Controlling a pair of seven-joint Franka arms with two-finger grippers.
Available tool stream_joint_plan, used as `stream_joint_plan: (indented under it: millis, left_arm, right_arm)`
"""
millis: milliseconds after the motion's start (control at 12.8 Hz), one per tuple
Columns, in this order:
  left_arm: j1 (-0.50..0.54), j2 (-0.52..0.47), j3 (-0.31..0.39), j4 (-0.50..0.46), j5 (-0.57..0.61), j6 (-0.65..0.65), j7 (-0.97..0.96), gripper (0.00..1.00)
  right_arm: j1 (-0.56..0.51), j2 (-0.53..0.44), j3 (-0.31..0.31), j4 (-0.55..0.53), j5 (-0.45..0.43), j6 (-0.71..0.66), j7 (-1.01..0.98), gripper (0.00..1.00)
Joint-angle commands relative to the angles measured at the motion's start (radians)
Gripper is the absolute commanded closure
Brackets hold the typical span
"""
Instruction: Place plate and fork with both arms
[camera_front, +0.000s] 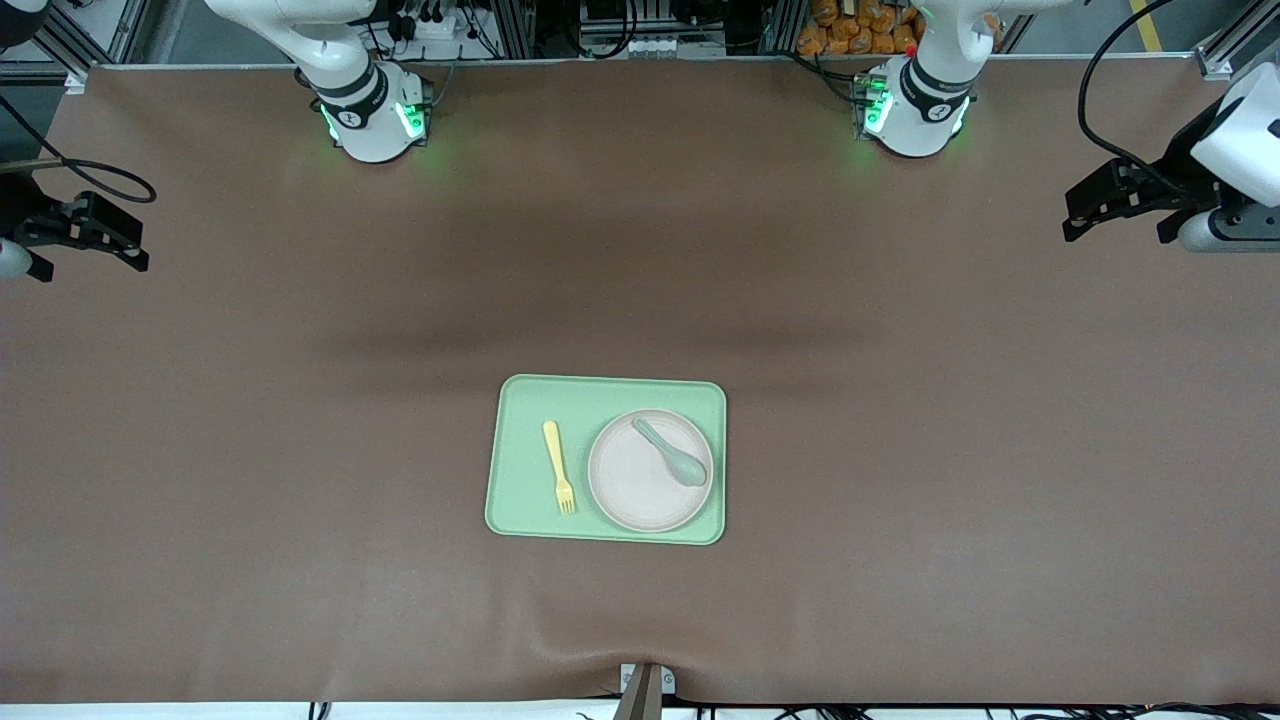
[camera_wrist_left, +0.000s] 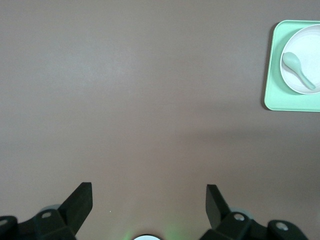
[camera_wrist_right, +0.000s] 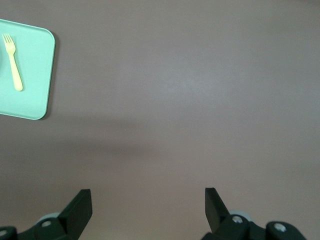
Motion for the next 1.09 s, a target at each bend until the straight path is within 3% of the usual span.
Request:
stream_joint_plan:
  millis: [0, 1013]
  left_arm:
    - [0.002, -0.029, -0.027, -0.022, 0.020, -0.007, 0.016, 0.00]
    - [0.007, -0.023, -0.029, -0.017, 0.019, -0.002, 0.006, 0.00]
  right_arm:
    - [-0.012, 0.001, 0.010, 0.017, -0.023, -0.030, -0.011, 0.00]
    - [-0.012, 0.003, 0.010, 0.018, -0.023, -0.040, -0.013, 0.00]
